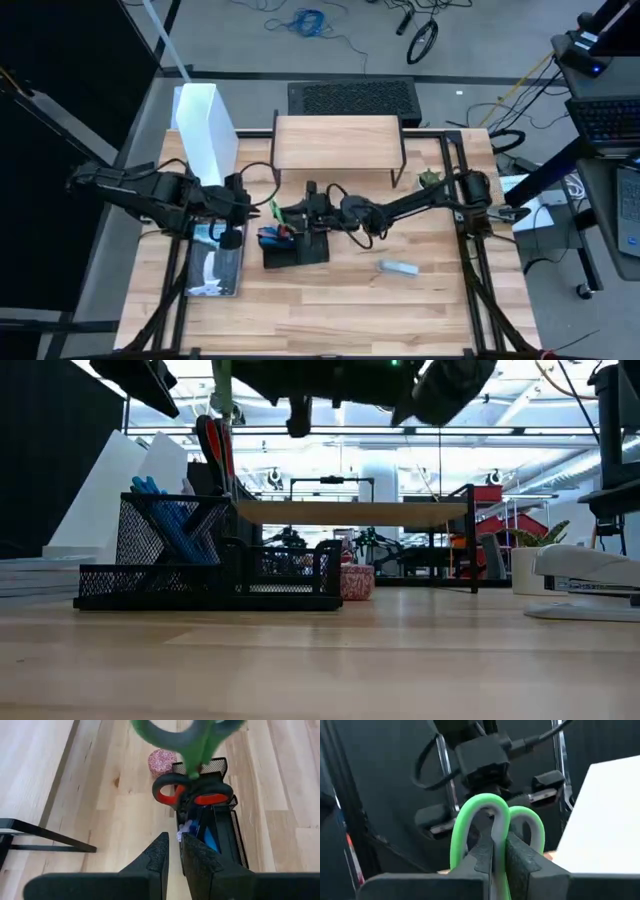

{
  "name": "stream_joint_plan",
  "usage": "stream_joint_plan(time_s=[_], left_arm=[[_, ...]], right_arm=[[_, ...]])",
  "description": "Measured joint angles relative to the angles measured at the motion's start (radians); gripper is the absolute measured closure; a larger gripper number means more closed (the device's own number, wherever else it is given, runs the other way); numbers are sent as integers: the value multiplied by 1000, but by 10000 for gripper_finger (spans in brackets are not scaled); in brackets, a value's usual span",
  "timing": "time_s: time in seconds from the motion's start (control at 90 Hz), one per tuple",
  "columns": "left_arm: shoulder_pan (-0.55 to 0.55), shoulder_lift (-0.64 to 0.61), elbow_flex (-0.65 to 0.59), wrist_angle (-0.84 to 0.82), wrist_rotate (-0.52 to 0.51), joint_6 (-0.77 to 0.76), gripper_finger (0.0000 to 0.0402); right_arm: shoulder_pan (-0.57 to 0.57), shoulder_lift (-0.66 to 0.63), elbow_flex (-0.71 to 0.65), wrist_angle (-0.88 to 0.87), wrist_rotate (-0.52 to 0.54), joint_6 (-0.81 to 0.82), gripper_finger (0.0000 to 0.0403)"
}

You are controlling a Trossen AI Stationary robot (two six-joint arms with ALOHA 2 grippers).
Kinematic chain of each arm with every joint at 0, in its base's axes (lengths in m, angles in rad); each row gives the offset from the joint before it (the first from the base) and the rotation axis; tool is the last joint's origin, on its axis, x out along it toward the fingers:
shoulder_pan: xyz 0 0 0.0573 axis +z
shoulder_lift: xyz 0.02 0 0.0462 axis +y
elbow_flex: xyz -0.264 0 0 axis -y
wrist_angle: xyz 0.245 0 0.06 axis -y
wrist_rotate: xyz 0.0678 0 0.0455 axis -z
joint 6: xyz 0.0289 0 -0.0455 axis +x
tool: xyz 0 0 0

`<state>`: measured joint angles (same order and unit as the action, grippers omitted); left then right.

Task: Stock shelves
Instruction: Put the green scissors into the desk organizer

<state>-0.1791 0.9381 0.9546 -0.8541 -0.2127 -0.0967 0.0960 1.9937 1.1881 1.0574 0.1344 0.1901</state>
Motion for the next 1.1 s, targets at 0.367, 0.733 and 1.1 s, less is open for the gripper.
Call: stream_joint_plan(time_s=[0.367, 0.733, 1.1], left_arm=[[0, -8, 0, -2, 0, 0, 364], [0, -8, 0, -1, 0, 6, 364], [0, -8, 0, 0, 0, -1, 364]], right_arm=[[1, 15, 0, -40, 1, -13, 394], [4, 14, -57, -144, -8, -53, 390], [13, 5, -59, -372, 1, -18, 326]])
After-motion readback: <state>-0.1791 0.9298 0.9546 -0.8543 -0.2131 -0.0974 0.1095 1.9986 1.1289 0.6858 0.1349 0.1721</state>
